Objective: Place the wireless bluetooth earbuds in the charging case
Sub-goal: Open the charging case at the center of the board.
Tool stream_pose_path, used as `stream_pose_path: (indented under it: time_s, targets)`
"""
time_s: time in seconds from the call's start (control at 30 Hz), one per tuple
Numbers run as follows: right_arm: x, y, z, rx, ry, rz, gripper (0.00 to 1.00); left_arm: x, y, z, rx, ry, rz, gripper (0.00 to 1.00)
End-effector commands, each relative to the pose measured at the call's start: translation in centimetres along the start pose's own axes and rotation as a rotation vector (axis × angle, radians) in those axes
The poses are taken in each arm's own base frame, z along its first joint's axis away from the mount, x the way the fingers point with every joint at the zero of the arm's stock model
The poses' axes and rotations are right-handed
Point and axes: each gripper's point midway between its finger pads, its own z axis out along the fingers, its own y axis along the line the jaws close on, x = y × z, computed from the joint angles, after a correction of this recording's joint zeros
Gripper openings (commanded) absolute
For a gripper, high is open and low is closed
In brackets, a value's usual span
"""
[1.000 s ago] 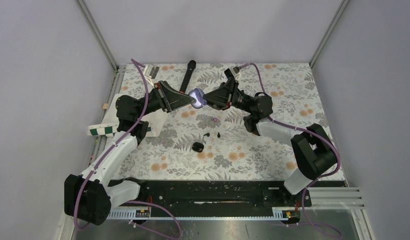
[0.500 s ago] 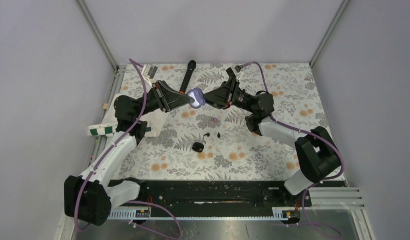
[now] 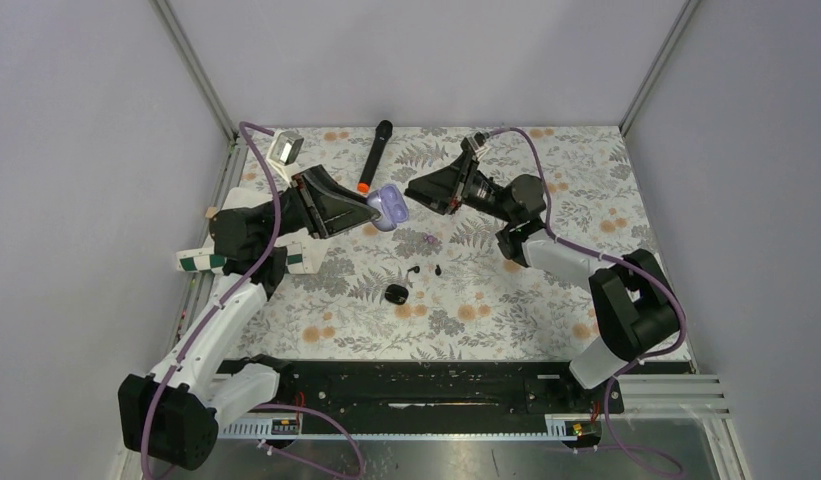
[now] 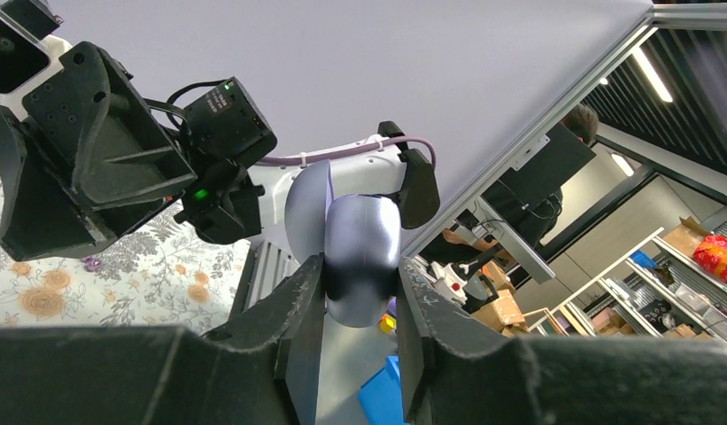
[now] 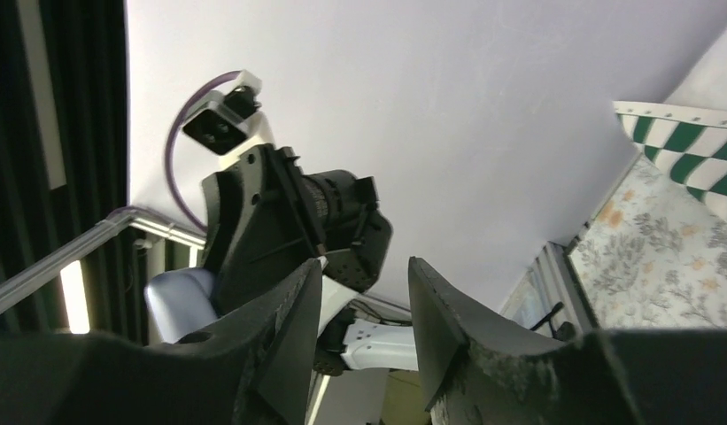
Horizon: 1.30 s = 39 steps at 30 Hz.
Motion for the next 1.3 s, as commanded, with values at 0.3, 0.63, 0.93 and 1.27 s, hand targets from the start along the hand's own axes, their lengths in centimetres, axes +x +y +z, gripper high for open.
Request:
stream_pose_path:
  time_s: [0.3, 0.63, 0.93, 1.27]
  targets:
    - [0.8, -9.7, -10.5, 0.834, -0.041, -0.314, 0.51, 0.9, 3.3, -1.7, -0.233, 0.051, 0.067, 0.00]
    - [1.4, -13.8, -20.1, 1.233, -0.135, -0.394, 0.54, 3.3, 8.5, -3.6, -0.356, 0.059, -0.008, 0.00]
    - [3.5, -16.8, -22.2, 1.402, -0.010, -0.415, 0.45, 3.6, 10.8, -4.4, -0.379, -0.061, -0.036, 0.00]
    - [4.4, -19.5, -16.5, 1.382, 0.110, -0.550, 0.36, 3.0, 11.5, -6.4, -0.507, -0.193, 0.066, 0.00]
